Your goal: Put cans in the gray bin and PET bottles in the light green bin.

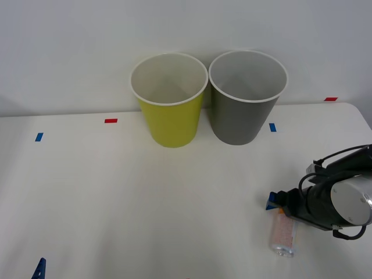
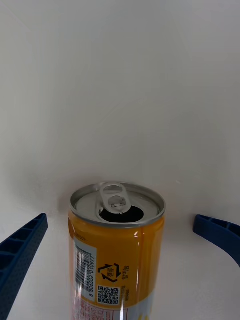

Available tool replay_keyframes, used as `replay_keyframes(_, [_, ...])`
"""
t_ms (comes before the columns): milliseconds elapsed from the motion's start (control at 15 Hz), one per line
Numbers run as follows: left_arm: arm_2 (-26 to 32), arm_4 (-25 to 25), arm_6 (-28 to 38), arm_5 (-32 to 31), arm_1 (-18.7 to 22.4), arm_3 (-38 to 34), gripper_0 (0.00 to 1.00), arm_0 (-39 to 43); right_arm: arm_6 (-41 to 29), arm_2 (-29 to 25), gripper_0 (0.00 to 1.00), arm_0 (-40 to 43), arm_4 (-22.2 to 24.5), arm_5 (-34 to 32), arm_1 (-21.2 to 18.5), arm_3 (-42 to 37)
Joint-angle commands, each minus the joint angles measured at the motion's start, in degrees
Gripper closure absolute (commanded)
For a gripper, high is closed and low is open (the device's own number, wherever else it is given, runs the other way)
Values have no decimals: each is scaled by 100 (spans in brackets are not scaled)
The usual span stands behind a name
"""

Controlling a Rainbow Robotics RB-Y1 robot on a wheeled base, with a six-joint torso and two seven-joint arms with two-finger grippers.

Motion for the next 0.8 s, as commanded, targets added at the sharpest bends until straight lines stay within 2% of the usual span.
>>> replay_keyframes(67, [0, 0, 0, 0, 0, 0, 0, 0, 15, 35, 47, -13, 2, -1, 2, -24])
replay_keyframes(133, [0, 0, 0, 0, 0, 0, 0, 0, -2, 53, 84, -4, 2, -1, 2, -42])
replay_keyframes(200, [0, 0, 0, 0, 0, 0, 0, 0, -2, 53, 91, -13, 11, -9, 11, -33])
replay_keyframes(467, [0, 0, 0, 0, 0, 0, 0, 0, -73, 53, 96, -4, 125, -27, 230, -42])
replay_keyframes(800, [0, 0, 0, 0, 0, 0, 0, 0, 77, 44, 100, 49, 152, -159, 230, -103])
